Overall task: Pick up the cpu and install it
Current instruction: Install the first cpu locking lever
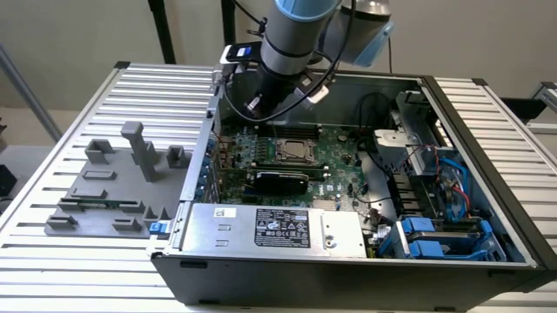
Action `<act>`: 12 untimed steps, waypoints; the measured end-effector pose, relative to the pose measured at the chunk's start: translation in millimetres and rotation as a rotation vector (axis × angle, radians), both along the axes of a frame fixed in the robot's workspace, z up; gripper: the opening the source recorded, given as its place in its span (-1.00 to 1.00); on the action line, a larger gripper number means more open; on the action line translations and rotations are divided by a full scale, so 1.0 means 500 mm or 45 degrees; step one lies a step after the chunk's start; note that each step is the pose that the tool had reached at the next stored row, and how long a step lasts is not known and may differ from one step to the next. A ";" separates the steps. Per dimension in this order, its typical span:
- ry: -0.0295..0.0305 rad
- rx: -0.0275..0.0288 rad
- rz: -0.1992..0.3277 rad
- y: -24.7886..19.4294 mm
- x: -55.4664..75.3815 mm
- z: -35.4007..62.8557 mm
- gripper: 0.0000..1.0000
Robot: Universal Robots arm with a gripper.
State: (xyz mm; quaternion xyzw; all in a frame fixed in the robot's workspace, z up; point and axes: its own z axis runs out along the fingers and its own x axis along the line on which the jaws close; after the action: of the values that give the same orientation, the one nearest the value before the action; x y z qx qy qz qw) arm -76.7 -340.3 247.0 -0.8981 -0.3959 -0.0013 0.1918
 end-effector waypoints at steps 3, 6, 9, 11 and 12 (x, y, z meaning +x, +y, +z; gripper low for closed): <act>-0.0019 0.0218 -0.003 -0.0015 0.011 -0.002 -0.79; -0.0027 0.0361 -0.003 -0.0022 0.033 -0.005 -0.79; -0.0028 0.0418 -0.003 -0.0042 0.058 -0.009 -0.79; -0.0029 0.0432 -0.003 -0.0064 0.063 -0.012 -0.79; -0.0030 0.0434 -0.003 -0.0073 0.063 -0.013 -0.79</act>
State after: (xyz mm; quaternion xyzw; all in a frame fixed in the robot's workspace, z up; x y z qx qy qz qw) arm -45.0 -343.9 240.5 -0.8951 -0.3949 -0.0094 0.2066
